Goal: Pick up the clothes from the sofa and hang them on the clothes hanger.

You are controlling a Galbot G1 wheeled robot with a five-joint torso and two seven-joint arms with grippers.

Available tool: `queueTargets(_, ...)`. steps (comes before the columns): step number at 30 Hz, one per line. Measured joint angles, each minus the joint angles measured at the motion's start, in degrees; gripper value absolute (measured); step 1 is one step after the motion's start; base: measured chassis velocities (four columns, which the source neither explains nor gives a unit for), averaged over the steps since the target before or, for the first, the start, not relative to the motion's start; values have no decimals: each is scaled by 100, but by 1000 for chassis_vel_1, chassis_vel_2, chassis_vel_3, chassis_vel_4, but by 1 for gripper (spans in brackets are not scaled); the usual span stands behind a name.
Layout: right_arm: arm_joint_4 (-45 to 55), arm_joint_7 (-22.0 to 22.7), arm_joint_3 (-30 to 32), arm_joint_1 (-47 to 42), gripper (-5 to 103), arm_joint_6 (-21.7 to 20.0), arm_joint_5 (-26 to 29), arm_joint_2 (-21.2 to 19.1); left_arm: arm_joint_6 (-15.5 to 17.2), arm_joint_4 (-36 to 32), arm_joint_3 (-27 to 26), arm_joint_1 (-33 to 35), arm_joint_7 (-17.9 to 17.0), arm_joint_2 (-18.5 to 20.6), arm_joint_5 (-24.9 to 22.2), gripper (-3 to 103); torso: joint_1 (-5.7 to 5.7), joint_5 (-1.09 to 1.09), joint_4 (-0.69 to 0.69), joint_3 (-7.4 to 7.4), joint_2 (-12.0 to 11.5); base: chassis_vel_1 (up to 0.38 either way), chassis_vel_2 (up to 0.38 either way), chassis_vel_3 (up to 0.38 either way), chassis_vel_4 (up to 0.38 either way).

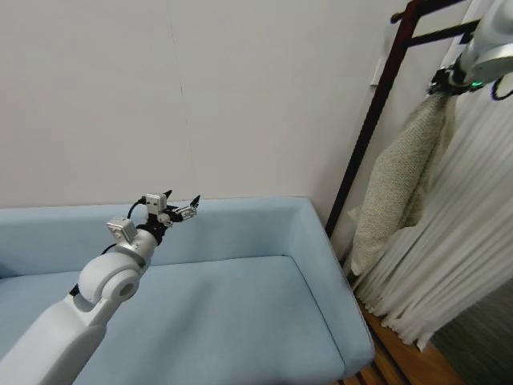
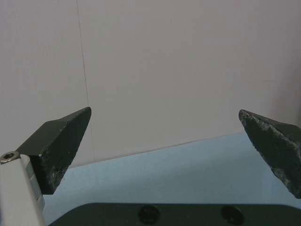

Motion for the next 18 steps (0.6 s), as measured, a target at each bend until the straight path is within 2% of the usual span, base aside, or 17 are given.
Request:
queueTargets(4,287,-26,170,37,74,-133,-222,-121,-69,-24,-191,181,-5,40,-39,100,0,0,0,0,0,0,0,0,0)
queueTargets(6,361,-75,195,86,74,-177,-282,-149,-91,-22,-246,233,-5,51,-41,100,0,-1,0,0,0,0,0,0,0)
queueTargets(9,582,-299,277,190,91,-259,-659,-215,-160,12,-440,363,5,73,-65,100,0,-2,-1,-1,1,0,0,0,0)
queueTargets(10,582,-299,277,190,91,-259,-659,-215,-160,12,-440,363,5,73,-65,100,0,-2,-1,-1,1,0,0,0,0)
queueTargets(12,722,-614,296,243,99,-290,-1109,-230,-203,39,-594,449,56,97,-120,100,0,-1,-1,-1,0,0,0,0,0)
queueTargets(14,848,-913,339,259,100,-282,-1386,-227,-261,66,-720,519,130,129,-152,100,0,-1,-1,0,0,0,0,0,0)
queueTargets(15,848,-913,339,259,100,-282,-1386,-227,-261,66,-720,519,130,129,-152,100,0,-1,-1,0,0,0,0,0,0)
queueTargets(18,1073,-1414,606,61,100,-103,-1609,-204,-362,77,-962,666,261,153,-200,100,0,-2,-1,-1,1,0,0,0,0)
